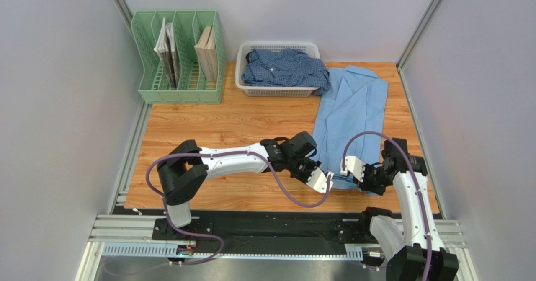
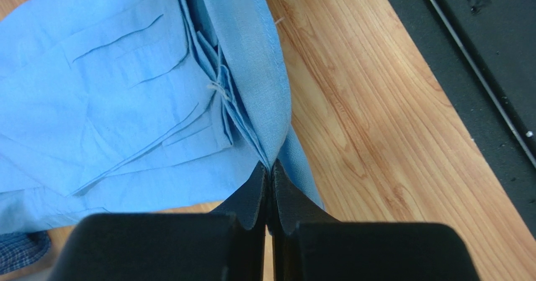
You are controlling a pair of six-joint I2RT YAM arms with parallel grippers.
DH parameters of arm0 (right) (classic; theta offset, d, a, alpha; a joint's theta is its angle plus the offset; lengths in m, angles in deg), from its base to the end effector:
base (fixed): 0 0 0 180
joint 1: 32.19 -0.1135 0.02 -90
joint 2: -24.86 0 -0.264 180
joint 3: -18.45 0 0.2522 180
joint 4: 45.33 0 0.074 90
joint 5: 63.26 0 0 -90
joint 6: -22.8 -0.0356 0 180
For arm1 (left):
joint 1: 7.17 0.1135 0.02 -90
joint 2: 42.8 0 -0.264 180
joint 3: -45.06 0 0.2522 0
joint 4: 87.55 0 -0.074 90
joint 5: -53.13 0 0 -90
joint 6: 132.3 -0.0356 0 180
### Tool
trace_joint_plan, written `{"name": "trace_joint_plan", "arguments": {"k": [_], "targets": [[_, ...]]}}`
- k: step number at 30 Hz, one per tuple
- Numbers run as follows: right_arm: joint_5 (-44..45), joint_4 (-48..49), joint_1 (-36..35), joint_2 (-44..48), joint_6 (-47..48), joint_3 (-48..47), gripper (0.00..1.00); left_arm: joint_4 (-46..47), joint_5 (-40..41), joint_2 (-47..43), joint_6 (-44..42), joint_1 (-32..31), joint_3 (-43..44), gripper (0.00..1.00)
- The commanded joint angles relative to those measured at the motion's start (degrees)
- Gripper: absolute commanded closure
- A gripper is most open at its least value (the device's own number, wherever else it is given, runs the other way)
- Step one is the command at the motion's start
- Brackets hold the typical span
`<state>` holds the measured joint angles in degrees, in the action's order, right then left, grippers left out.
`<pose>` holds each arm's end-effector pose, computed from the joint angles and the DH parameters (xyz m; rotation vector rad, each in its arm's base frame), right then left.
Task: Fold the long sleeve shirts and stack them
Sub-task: Fold the shirt
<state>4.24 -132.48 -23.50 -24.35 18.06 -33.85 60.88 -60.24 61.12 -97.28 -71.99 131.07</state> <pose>0.1112 -0.0032 0.2207 -1.7400 2.1582 0.2711 0.1543 -0.3615 0.2111 2.1798 1.0507 -0.5735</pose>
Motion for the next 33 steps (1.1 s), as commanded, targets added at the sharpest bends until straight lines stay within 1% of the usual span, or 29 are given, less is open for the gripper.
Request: {"name": "trace_joint_plan", "arguments": {"k": [1,4,7,8,10,11,12,13,14,15,16,17,18,19,20,22,23,25,26,27,29,30,31,32,33], "targets": [[-0.8,-4.7,1.8,0.2,-0.4,-3.1,1.0,-5.8,-2.7,-1.3,2.1,0.0,4.2,1.0],[-1.9,-5.7,2.3,-0.5,-1.3,-6.0,1.0,-8.2,-3.1,-1.3,2.2,0.7,7.3,1.0],[-3.6,-5.9,3.2,-3.4,-2.7,-11.9,1.0,-11.3,-5.4,0.0,3.3,3.2,12.9,1.0],[-4.2,-6.0,3.4,-4.6,-3.2,-13.6,1.0,-12.1,-5.8,0.6,3.5,4.1,16.4,1.0],[-5.4,-5.6,3.6,-9.6,-3.8,-19.0,1.0,-13.1,-5.9,3.2,3.7,6.3,19.9,1.0],[-5.9,-4.5,3.7,-11.9,-4.6,-20.7,1.0,-13.7,-6.0,4.6,2.8,7.1,24.5,1.0],[-6.4,-3.9,3.8,-14.1,-5.1,-22.7,1.0,-15.5,-6.0,6.1,2.4,8.5,27.1,1.0],[-6.7,-3.1,4.2,-19.2,-5.5,-26.4,1.0,-16.1,-5.9,9.4,2.2,9.1,29.9,1.0],[-7.0,-2.3,4.4,-22.0,-5.6,-28.7,1.0,-16.6,-5.8,11.3,2.0,9.8,35.4,1.0],[-6.9,-1.5,4.8,-24.6,-6.0,-30.7,1.0,-17.5,-5.5,13.3,1.8,11.0,38.3,1.0],[-6.8,-0.6,5.1,-30.3,-6.5,-34.3,1.0,-17.9,-4.7,17.9,1.8,11.7,41.3,1.0],[-6.7,1.0,5.5,-32.9,-6.9,-35.9,1.0,-18.4,-4.4,20.4,1.8,12.4,47.8,1.0],[-5.8,1.9,5.9,-35.9,-7.6,-37.3,1.0,-19.5,-4.0,23.1,2.1,13.7,51.5,1.0],[-5.4,2.5,6.0,-41.0,-8.2,-38.8,1.0,-20.4,-2.5,28.6,2.1,14.1,55.0,1.0],[-5.1,3.8,6.3,-44.2,-8.8,-41.4,1.0,-20.6,-1.6,31.1,2.4,14.8,60.8,1.0],[-4.4,4.7,6.7,-48.9,-10.5,-44.1,1.0,-20.3,0.1,37.3,2.7,15.2,64.9,1.0],[-4.1,7.2,6.7,-53.3,-11.9,-46.0,1.0,-19.4,0.9,38.8,3.1,15.4,66.8,1.0],[-4.1,9.7,6.6,-57.1,-14.0,-47.9,1.0,-14.8,4.1,41.8,3.7,15.8,66.7,1.0],[-4.0,10.9,6.6,-59.8,-15.0,-49.2,1.0,-10.4,5.8,42.4,4.2,16.0,66.3,1.0],[-3.7,11.7,6.3,-61.4,-16.7,-49.6,1.0,-7.6,9.7,43.2,5.2,16.1,65.8,0.86],[-2.5,13.6,6.3,-65.1,-18.5,-51.1,0.99,-3.9,11.1,43.7,7.8,16.9,66.4,0.63],[-1.9,13.6,6.3,-66.2,-19.2,-51.5,0.94,-2.7,11.9,43.1,9.5,17.1,66.6,0.26],[-1.1,14.1,6.3,-67.0,-20.5,-51.8,0.9,-2.0,12.1,42.8,11.1,17.4,67.3,0.23],[-0.2,14.1,6.4,-67.6,-21.4,-52.0,0.83,-1.2,12.0,42.1,14.6,18.1,67.6,0.16],[0.0,14.1,6.6,-68.1,-22.1,-52.5,0.69,-1.0,11.7,40.2,16.3,18.5,67.8,0.01]]}}
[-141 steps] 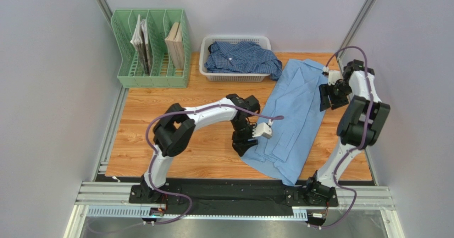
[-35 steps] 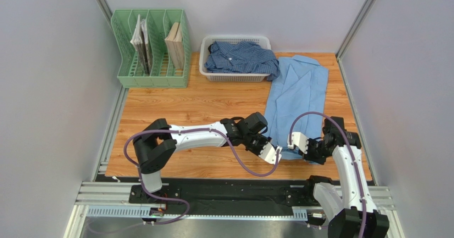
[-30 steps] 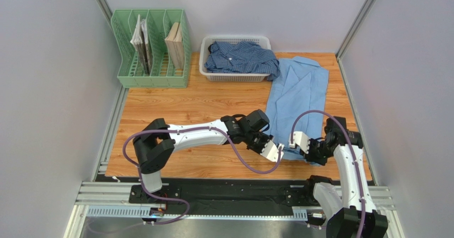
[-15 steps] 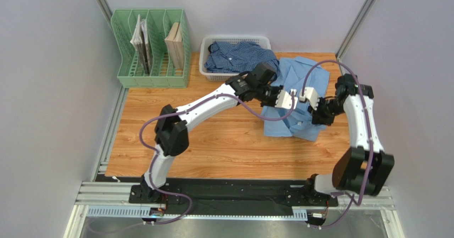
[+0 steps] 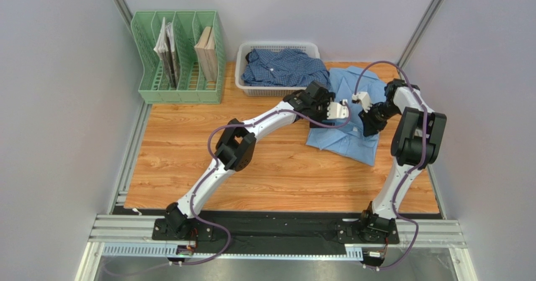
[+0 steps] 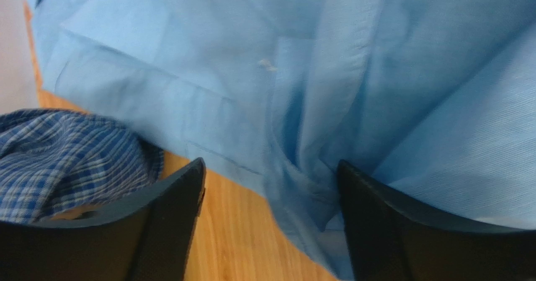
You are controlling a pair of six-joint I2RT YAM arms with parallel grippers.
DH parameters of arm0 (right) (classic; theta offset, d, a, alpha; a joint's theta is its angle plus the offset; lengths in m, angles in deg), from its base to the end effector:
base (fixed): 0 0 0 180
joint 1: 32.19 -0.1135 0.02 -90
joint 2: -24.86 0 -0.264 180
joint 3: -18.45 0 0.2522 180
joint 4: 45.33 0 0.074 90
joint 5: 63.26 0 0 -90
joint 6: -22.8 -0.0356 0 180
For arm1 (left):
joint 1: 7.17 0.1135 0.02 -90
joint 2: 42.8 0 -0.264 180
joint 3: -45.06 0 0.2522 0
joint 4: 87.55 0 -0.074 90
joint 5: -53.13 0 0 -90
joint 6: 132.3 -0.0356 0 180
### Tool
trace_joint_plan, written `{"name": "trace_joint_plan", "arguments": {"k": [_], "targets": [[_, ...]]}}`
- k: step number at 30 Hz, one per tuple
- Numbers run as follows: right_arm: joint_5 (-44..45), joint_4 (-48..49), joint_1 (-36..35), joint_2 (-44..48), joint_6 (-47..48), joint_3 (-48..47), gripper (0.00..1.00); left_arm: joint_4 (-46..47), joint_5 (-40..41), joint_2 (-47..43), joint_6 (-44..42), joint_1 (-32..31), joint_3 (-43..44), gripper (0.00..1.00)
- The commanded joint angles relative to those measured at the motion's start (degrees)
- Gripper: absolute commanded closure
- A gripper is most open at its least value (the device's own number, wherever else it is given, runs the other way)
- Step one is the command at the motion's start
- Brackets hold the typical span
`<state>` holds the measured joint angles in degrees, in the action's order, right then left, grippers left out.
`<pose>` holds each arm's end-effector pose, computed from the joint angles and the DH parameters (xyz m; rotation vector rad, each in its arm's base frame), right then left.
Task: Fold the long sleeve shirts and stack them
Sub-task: Fold the shirt
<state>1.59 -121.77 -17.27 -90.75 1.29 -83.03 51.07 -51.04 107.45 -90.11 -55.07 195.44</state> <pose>0.3688 -0.0826 0.1838 -1.2671 2.5169 0.4786 0.3844 -0.4384 0.1735 1.7741 1.4326 -0.2838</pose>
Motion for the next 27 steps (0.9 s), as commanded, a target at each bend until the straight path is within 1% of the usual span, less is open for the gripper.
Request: {"name": "trace_joint_plan", "arguments": {"k": [1,2,3,5,6,7,8,9,10,11,12,14,15,16,18,21,23,24,26,27], "targets": [[2.6,3.3,0.5,-1.5,-6.9,-3.6,0.66,8.8,2.7,-7.2,10.7,1.9,3.2,0.01],[2.4,3.1,0.6,-1.0,-7.4,-3.8,0.61,8.2,2.7,-8.6,14.7,2.7,3.0,0.01],[1.9,3.0,0.8,0.5,-7.8,-3.9,0.45,7.8,1.7,-11.9,16.6,3.2,2.3,0.01],[0.8,2.2,1.0,2.1,-9.0,-4.8,0.36,6.3,-0.3,-16.0,22.1,4.8,-2.1,0.01],[0.1,1.9,1.2,2.8,-9.9,-5.5,0.29,5.3,-2.6,-20.2,23.5,5.3,-3.9,0.01],[-0.7,0.6,1.2,3.4,-11.0,-8.3,0.28,4.2,-3.6,-22.3,24.2,5.5,-7.8,0.01],[-3.0,-0.4,1.2,3.2,-13.8,-10.0,0.28,1.7,-4.2,-24.3,24.6,6.0,-9.9,0.01],[-4.4,-1.6,1.1,2.7,-15.2,-12.4,0.27,0.3,-5.7,-28.1,25.2,6.2,-12.1,0.01],[-5.7,-3.6,1.0,0.8,-17.0,-16.6,0.27,-1.1,-6.6,-29.9,25.3,6.4,-16.3,0.01],[-7.5,-4.2,0.6,-0.3,-21.2,-19.0,0.27,-4.3,-7.3,-31.8,25.6,6.9,-18.2,0.01],[-8.1,-4.9,0.3,-1.5,-22.9,-20.9,0.27,-5.8,-8.6,-34.7,26.4,7.1,-19.9,0.01],[-8.3,-5.4,-1.4,-5.5,-26.5,-25.6,0.27,-9.6,-10.9,-37.4,27.2,8.3,-24.0,0.01],[-7.5,-4.6,-2.2,-6.8,-31.3,-26.4,0.27,-10.4,-11.9,-39.5,27.9,8.8,-25.2,0.01],[-6.9,-3.3,-3.0,-8.0,-32.8,-27.6,0.27,-11.5,-12.3,-40.5,29.6,9.7,-27.5,0.01],[-4.1,-1.9,-5.8,-11.5,-36.1,-29.7,0.26,-12.2,-13.5,-43.0,31.3,11.0,-29.5,0.01],[0.0,0.9,-8.9,-15.6,-38.2,-31.2,0.27,-12.3,-15.0,-46.0,34.0,13.6,-33.1,0.01],[2.3,-0.2,-10.7,-17.9,-38.9,-32.3,0.28,-12.4,-15.2,-47.4,35.7,15.5,-35.3,0.01],[3.0,-0.9,-11.0,-19.7,-39.1,-32.8,0.32,-12.5,-15.4,-48.8,36.2,16.3,-35.9,0.01],[4.0,-2.9,-11.7,-20.8,-39.5,-32.3,0.34,-12.4,-16.2,-50.1,38.0,18.4,-37.6,0.01],[4.7,-3.1,-11.8,-21.4,-39.9,-30.8,0.37,-12.5,-16.7,-51.4,38.5,19.2,-38.8,0.01]]}}
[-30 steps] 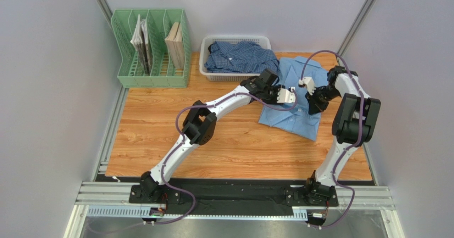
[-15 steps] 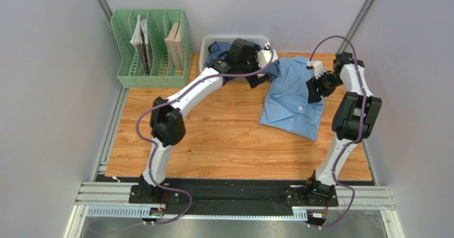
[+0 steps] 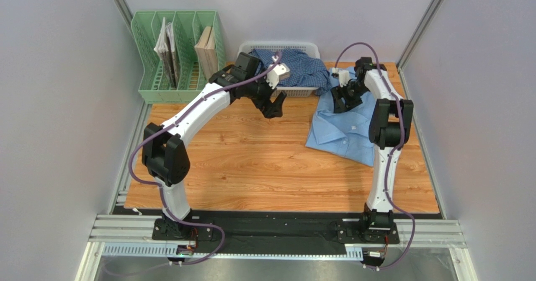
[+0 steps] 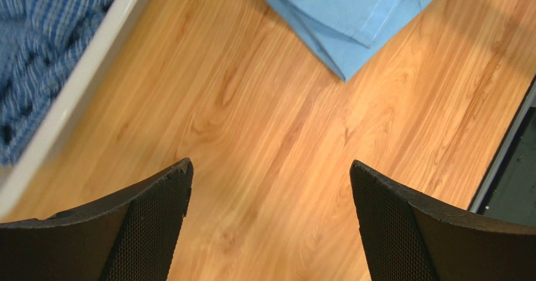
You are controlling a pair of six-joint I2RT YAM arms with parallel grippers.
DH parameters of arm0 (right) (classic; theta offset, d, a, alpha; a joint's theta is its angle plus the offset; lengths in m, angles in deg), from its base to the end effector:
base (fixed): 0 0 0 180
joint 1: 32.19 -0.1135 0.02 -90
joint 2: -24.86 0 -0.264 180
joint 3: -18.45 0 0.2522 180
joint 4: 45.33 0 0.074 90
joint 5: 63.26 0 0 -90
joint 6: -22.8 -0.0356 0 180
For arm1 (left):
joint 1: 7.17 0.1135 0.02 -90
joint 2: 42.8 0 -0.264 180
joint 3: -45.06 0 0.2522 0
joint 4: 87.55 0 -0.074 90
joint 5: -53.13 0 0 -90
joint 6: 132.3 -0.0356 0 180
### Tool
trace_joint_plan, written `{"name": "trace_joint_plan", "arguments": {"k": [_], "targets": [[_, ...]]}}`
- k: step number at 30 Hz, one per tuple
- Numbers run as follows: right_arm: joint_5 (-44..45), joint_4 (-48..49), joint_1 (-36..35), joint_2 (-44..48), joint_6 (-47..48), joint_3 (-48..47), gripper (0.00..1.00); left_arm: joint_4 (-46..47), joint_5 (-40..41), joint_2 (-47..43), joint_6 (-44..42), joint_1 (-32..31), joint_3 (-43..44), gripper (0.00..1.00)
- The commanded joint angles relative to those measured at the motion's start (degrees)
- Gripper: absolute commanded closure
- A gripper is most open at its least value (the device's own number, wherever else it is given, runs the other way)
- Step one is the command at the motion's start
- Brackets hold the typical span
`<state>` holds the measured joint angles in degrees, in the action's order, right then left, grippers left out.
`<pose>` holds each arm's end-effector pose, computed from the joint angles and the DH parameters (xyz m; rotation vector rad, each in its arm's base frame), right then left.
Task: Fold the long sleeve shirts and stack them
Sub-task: Fold the shirt
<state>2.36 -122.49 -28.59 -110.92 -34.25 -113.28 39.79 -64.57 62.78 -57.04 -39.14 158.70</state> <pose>0.4770 -0.0153 0.1746 -0.7598 2.7164 0.5105 0.3439 -0.2342 0.3291 1.1464 2.0477 -0.7153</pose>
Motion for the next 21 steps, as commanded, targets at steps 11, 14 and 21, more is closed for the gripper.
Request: {"name": "trace_joint_plan", "arguments": {"k": [11,14,21], "targets": [[-4.4,-13.0,-5.1,5.5,-1.3,18.3,0.55,-1.4,-3.6,-15.0,11.5,12.4,-7.6,0.01],[-6.0,-12.4,-8.1,10.6,-0.2,27.0,0.55,-1.6,-3.8,-17.0,13.2,14.7,-9.2,0.01],[-8.4,-4.0,-17.3,15.8,-3.3,35.1,0.54,-1.4,-5.2,-19.6,15.9,19.6,-13.9,0.01]]}}
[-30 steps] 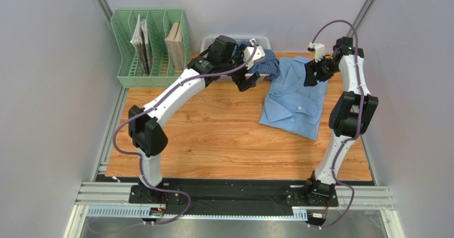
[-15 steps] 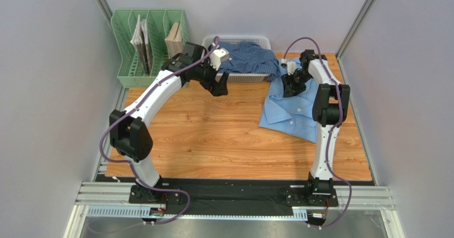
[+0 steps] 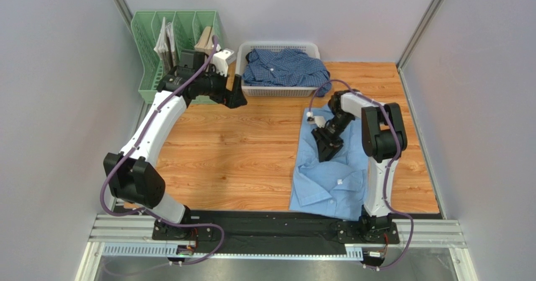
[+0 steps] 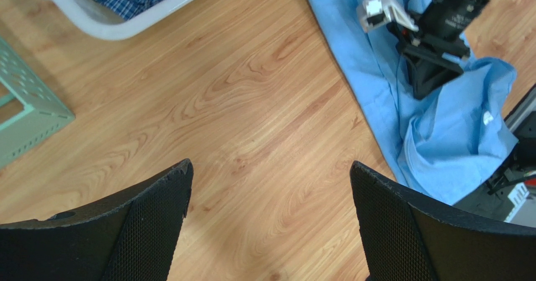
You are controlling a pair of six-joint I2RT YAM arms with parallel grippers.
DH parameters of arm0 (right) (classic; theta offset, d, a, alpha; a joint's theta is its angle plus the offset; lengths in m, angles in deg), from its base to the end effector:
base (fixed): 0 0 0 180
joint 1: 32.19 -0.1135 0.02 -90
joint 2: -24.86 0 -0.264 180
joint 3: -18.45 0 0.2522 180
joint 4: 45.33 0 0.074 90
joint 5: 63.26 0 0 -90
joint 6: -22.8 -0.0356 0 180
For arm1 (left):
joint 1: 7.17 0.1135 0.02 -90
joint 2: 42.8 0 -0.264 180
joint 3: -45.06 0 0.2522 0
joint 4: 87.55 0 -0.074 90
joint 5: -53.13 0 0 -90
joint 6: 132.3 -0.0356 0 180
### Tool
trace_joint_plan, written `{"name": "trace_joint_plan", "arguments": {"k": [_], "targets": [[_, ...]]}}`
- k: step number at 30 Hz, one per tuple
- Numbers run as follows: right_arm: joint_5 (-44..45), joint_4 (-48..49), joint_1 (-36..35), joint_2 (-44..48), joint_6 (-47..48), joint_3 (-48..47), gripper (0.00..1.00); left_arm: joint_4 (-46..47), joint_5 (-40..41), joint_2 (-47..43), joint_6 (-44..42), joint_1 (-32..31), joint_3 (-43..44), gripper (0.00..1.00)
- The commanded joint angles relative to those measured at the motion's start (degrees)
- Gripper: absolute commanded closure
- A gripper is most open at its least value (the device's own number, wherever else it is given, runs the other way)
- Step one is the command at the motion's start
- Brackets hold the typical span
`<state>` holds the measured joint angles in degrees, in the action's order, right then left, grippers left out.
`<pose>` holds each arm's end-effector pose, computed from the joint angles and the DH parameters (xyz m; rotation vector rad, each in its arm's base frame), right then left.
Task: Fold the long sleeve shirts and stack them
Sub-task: Fold the shirt
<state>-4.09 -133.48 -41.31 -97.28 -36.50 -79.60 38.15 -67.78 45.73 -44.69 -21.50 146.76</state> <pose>0.3438 0.0737 0.1373 0.7942 -2.6292 -0.8437 0.3225 -0.1013 0.3661 0.6068 2.1850 -0.7250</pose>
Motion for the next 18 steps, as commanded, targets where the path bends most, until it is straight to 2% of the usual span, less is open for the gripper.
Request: {"name": "trace_joint_plan", "arguments": {"k": [1,5,9,14,18], "targets": [[-2.0,8.3,-5.6,2.0,-3.3,1.1,0.53,0.5,-2.4,-2.7,3.9,3.2,-2.4,0.01],[-3.1,12.6,-11.8,-1.9,-9.4,-4.6,0.52,0.6,-4.8,-2.7,5.5,6.4,-4.1,0.01],[-3.8,19.3,-15.2,-6.1,-17.0,-10.4,0.48,0.4,-6.2,-3.4,4.9,9.9,-6.5,0.01],[-7.0,27.4,-18.3,-9.7,-27.4,-16.9,0.46,0.1,-7.7,-5.3,3.1,11.1,-10.9,0.01],[-9.1,30.4,-19.6,-9.6,-34.2,-22.1,0.46,0.5,-12.4,-5.3,2.8,11.1,-15.4,0.07]]}}
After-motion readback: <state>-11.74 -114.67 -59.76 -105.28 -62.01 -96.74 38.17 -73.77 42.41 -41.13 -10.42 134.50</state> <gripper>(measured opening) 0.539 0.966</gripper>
